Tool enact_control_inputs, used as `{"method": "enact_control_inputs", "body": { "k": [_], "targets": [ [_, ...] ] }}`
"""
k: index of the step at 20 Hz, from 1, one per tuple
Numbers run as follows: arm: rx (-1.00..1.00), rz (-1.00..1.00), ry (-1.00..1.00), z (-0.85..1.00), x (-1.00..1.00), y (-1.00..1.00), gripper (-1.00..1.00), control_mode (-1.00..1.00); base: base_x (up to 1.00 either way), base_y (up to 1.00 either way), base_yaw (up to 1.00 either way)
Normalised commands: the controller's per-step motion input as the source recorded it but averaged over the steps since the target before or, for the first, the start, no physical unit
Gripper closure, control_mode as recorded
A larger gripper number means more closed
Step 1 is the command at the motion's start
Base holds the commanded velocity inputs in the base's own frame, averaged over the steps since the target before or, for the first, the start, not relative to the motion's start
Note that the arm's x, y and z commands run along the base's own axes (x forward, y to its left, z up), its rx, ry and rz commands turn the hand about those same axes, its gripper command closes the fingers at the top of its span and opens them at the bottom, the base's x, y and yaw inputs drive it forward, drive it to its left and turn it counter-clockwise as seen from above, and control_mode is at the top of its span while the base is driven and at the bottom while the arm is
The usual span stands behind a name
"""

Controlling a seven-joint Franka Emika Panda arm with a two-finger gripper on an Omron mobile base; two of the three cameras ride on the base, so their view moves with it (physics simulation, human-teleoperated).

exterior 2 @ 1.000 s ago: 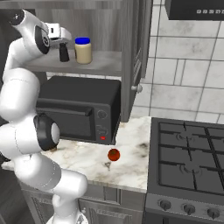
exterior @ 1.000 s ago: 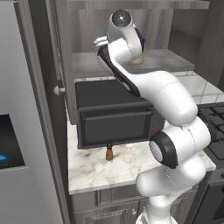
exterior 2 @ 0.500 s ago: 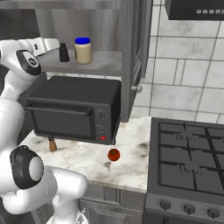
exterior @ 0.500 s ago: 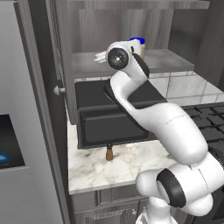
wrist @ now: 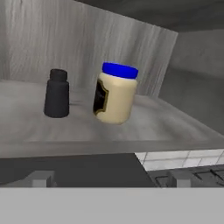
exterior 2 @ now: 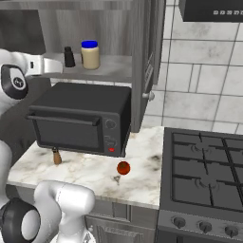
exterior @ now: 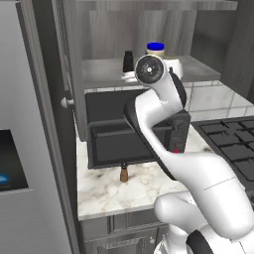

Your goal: There are various items on the counter. Only move the condiments/shakers into the cabinet.

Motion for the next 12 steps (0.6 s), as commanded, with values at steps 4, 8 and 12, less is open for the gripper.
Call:
{"method": "enact_control_inputs", "body": {
  "k": [4,8,12],
  "targets": [
    [0.11,-0.09,0.36,0.05,-1.00,-0.24,-1.00,-1.00,0.00,0.00,0.00],
    [-0.07,0.01,0.35,-0.37,-0.24,0.00,-1.00,-1.00,0.00,0.00,0.00],
    [0.00,0.07,0.28,-0.86,-0.18,-0.10,-1.00,-1.00,0.00,0.00,0.00]
  ]
}}
